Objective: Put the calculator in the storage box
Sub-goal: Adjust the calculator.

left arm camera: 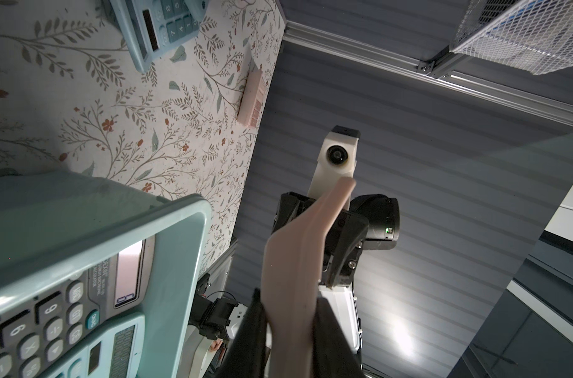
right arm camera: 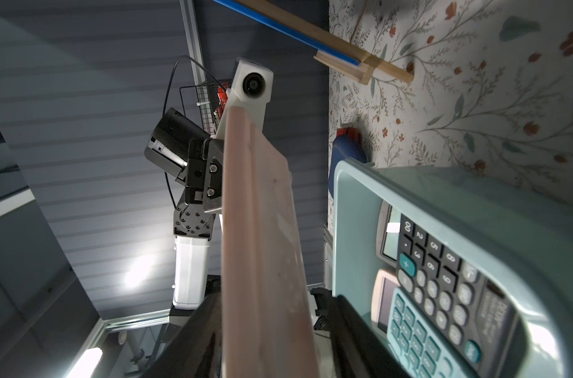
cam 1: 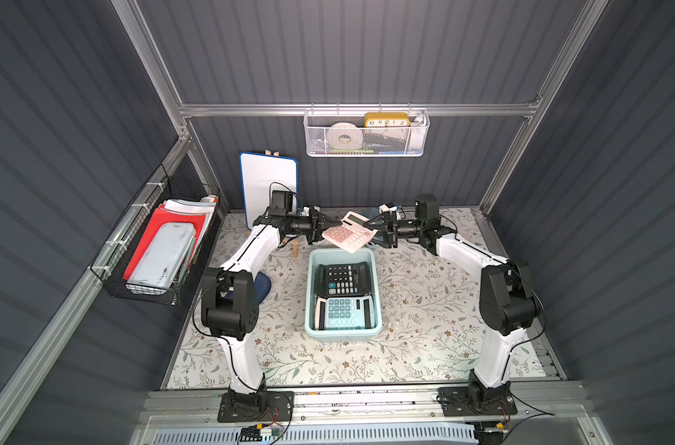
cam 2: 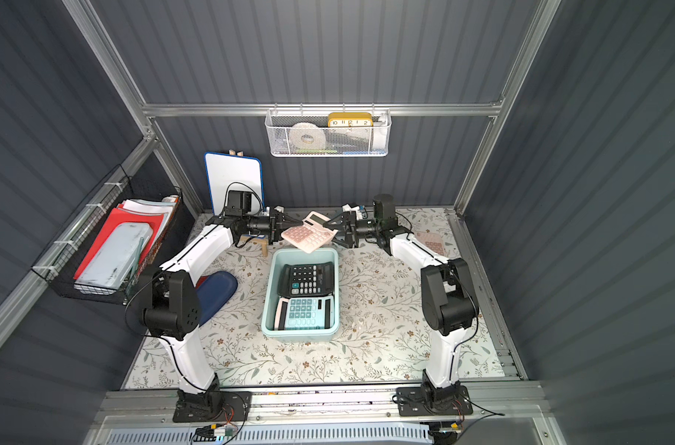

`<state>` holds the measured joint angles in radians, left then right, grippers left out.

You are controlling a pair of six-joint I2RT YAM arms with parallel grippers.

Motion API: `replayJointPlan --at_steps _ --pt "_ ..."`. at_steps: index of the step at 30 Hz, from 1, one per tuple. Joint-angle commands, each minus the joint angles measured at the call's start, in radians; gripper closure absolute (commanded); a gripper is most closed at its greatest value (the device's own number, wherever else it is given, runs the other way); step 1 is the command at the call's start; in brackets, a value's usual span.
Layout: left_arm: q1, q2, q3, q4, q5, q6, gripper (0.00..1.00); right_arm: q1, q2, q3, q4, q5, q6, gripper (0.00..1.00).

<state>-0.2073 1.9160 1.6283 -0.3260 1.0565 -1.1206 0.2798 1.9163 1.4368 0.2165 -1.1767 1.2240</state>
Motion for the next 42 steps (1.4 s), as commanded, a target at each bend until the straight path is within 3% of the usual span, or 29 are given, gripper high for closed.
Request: replayJointPlan --at_steps 1,11,18,31,42 --pt "0.0 -0.058 0.031 0.056 -0.067 -0.043 0.91 0.002 -0.059 -0.022 0.018 0.059 0.023 0.38" --pt "-0.006 -0.13 -0.027 0.233 -0.413 -0.225 0.92 0.023 -0.18 -0.168 0.133 0.261 0.15 0.13" --pt "-0.076 -0.222 -0.11 0.336 -0.684 -0.331 0.93 0.09 -0.227 -0.198 0.127 0.42 0.172 0.01" --pt "-0.136 -0.259 -0.154 0.404 -0.827 -0.41 0.94 0.184 -0.25 -0.223 0.291 0.727 0.149 0.02" --pt "-0.141 -0.255 -0.184 0.459 -0.837 -0.426 0.95 0.235 -0.155 -0.119 0.355 0.786 0.192 0.31"
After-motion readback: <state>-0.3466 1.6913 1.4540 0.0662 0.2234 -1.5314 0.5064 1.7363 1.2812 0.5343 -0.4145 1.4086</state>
